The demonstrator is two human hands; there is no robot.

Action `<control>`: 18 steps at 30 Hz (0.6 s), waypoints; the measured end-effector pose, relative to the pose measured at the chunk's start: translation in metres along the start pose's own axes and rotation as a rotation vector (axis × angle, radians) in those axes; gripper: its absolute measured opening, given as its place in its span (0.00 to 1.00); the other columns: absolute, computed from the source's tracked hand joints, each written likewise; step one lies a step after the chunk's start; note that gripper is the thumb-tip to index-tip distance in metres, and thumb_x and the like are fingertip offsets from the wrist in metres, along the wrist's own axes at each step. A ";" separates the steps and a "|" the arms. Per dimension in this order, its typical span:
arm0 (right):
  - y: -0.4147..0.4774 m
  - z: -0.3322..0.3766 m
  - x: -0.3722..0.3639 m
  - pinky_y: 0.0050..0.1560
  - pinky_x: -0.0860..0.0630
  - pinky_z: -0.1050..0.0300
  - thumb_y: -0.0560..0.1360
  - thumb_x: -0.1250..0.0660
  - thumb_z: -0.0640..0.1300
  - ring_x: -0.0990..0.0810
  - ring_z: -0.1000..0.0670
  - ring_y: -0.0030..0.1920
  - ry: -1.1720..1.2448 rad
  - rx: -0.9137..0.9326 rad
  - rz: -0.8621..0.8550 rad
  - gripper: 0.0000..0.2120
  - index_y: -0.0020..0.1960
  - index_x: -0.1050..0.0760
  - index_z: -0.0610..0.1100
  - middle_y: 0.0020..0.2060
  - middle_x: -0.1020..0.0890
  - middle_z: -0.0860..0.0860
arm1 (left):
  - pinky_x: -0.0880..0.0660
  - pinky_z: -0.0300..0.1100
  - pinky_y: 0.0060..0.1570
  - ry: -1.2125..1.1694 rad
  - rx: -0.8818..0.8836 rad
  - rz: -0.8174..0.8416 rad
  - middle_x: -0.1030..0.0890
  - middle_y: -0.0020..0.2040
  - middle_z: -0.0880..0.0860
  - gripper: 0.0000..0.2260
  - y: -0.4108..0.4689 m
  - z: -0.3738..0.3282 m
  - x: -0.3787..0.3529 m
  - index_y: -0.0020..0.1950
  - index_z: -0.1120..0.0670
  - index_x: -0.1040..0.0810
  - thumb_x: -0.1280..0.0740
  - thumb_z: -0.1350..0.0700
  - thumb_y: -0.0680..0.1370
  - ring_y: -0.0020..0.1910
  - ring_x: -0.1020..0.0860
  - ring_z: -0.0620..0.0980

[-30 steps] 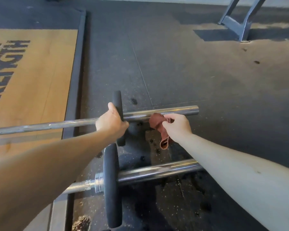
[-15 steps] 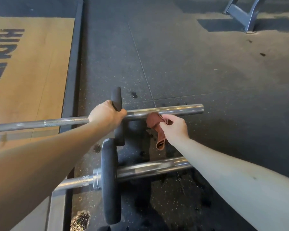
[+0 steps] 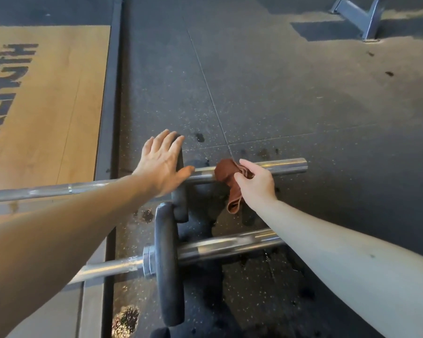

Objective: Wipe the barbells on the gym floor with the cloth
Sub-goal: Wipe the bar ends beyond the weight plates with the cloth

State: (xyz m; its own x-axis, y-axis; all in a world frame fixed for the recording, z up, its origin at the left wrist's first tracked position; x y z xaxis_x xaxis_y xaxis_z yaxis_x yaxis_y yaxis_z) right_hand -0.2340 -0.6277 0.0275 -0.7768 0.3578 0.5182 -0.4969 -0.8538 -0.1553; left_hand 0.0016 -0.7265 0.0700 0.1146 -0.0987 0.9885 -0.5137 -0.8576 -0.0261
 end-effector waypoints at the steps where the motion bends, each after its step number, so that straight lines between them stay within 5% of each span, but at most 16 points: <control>1: 0.002 0.003 0.000 0.67 0.27 0.54 0.81 0.31 0.46 0.25 0.52 0.69 -0.003 0.007 -0.009 0.21 0.73 0.25 0.52 0.70 0.23 0.55 | 0.55 0.60 0.80 -0.006 -0.009 -0.006 0.48 0.83 0.54 0.39 -0.005 -0.002 0.003 0.83 0.52 0.50 0.43 0.32 0.79 0.82 0.55 0.56; 6: 0.021 0.030 -0.015 0.65 0.30 0.58 0.82 0.34 0.46 0.23 0.51 0.67 -0.097 0.140 0.015 0.17 0.70 0.22 0.50 0.66 0.20 0.53 | 0.53 0.60 0.80 -0.044 -0.080 0.009 0.51 0.83 0.56 0.40 -0.054 -0.027 0.002 0.83 0.55 0.51 0.50 0.30 0.79 0.82 0.57 0.56; 9: 0.029 0.025 -0.017 0.59 0.24 0.50 0.83 0.36 0.46 0.25 0.46 0.65 -0.528 0.242 -0.037 0.17 0.71 0.24 0.49 0.63 0.19 0.50 | 0.47 0.59 0.78 -0.106 -0.103 -0.012 0.40 0.79 0.55 0.33 -0.063 -0.031 0.008 0.79 0.53 0.38 0.53 0.34 0.81 0.80 0.46 0.57; 12: 0.025 0.010 -0.011 0.54 0.21 0.48 0.82 0.36 0.42 0.28 0.44 0.64 -0.661 0.274 -0.117 0.17 0.70 0.23 0.46 0.62 0.21 0.47 | 0.42 0.55 0.73 -0.147 -0.051 -0.112 0.32 0.70 0.53 0.23 -0.053 -0.030 0.022 0.71 0.53 0.31 0.46 0.41 0.83 0.70 0.36 0.57; 16: 0.009 0.016 -0.025 0.60 0.25 0.45 0.81 0.34 0.37 0.28 0.43 0.65 -0.710 0.449 -0.069 0.18 0.69 0.21 0.46 0.64 0.22 0.47 | 0.42 0.59 0.76 -0.178 -0.023 -0.143 0.36 0.75 0.56 0.21 -0.049 -0.026 0.013 0.74 0.56 0.35 0.42 0.48 0.84 0.75 0.38 0.59; 18: -0.002 0.019 -0.035 0.66 0.30 0.42 0.83 0.38 0.43 0.32 0.44 0.72 -0.761 0.517 0.039 0.19 0.73 0.26 0.48 0.71 0.25 0.49 | 0.43 0.59 0.77 -0.204 -0.013 -0.112 0.37 0.76 0.56 0.21 -0.045 -0.026 0.009 0.75 0.56 0.37 0.43 0.48 0.84 0.76 0.40 0.59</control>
State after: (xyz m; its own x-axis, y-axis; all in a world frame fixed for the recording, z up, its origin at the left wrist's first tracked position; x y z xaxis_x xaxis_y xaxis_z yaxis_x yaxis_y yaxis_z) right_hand -0.1985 -0.6460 0.0252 -0.2339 0.1362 0.9627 -0.0983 -0.9884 0.1160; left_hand 0.0038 -0.6752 0.0841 0.3402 -0.1047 0.9345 -0.4991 -0.8624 0.0851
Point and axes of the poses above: each hand's wrist, its own y-axis towards the middle knuckle, its own x-axis out of the back of the hand, z = x × y, the point moved 10 cm from there along y, towards the middle knuckle
